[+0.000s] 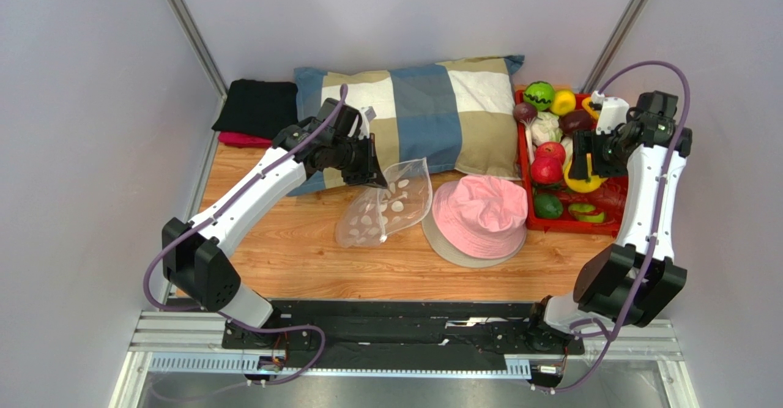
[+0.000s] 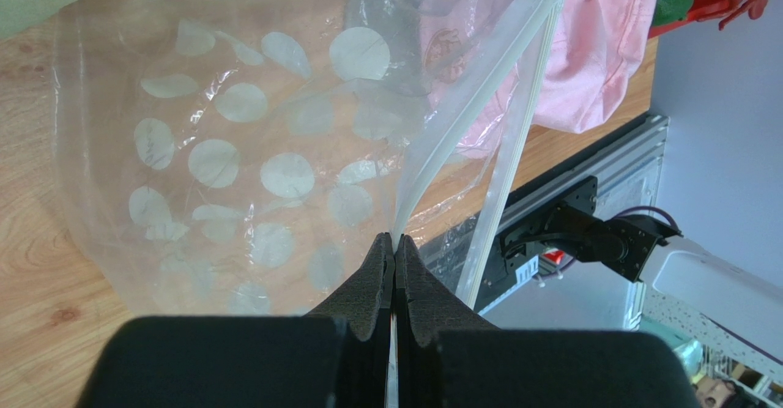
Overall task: Place the food in the zip-top bag and seal the zipper
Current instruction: Pick up the fake fruit from the bin, then place the fake fruit in the zipper food storage bag.
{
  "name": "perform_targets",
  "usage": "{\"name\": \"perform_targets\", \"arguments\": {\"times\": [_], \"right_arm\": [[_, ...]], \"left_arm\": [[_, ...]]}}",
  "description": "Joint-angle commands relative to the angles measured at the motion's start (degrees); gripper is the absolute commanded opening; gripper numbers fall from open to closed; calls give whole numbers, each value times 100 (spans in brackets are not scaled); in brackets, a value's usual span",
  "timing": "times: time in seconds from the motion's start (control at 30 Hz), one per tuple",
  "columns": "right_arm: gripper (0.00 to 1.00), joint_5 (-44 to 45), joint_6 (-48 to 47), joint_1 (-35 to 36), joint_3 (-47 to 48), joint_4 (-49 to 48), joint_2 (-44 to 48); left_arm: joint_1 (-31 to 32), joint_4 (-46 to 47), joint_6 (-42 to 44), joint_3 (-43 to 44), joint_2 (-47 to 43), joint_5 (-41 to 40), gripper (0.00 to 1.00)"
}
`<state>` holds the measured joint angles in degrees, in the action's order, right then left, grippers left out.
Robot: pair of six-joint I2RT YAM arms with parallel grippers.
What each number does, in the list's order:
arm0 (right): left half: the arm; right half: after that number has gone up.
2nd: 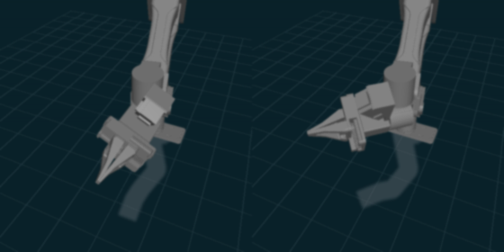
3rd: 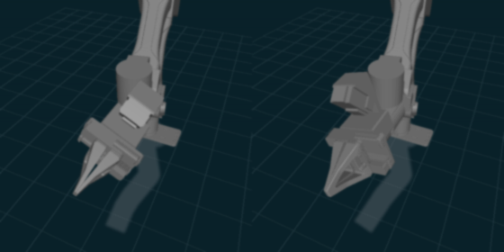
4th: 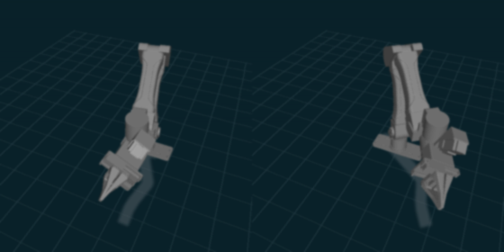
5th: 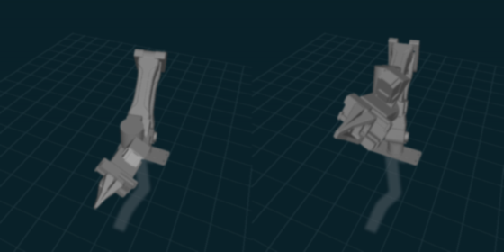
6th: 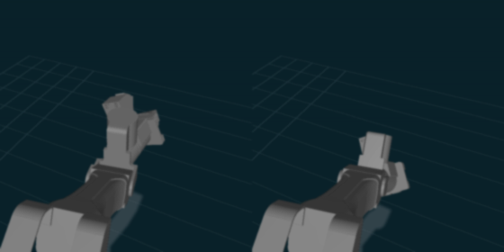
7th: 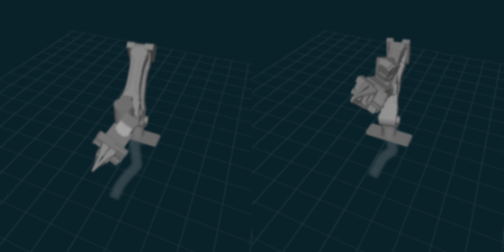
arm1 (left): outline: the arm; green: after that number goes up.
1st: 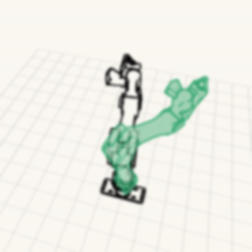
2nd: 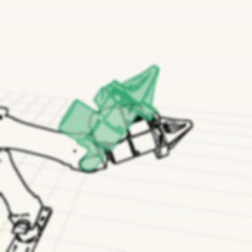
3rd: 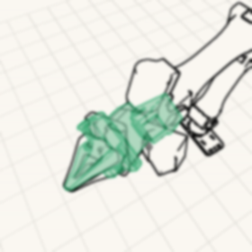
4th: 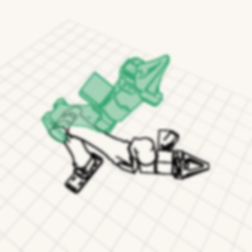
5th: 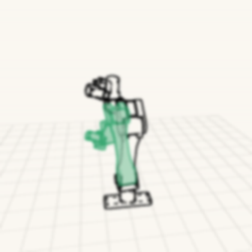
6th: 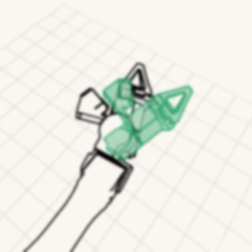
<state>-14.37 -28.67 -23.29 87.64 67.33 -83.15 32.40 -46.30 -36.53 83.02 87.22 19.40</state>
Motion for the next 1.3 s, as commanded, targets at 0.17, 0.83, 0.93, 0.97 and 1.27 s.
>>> {"name": "perform_targets", "arguments": {"times": [0.17, 0.83, 0.93, 0.97, 1.27], "right_arm": [[48, -1551, 897, 1421, 1255, 755, 599], [50, -1412, 889, 5941, 825, -1196, -254], [50, -1218, 793, 6108, 817, -1152, -350], [50, -1156, 740, 6204, 817, -1100, -377], [90, -382, 257, 6670, 491, -555, -684]], "left_arm": [[-94, 51, 103, 258, 111, 310, 0], [-384, 297, -214, 311, 190, 2751, 0], [-436, 429, -319, 302, 111, 3121, 0], [-454, 455, -337, 267, 85, 3184, 0], [-797, 1017, -557, -575, 111, 3702, 0]]}}
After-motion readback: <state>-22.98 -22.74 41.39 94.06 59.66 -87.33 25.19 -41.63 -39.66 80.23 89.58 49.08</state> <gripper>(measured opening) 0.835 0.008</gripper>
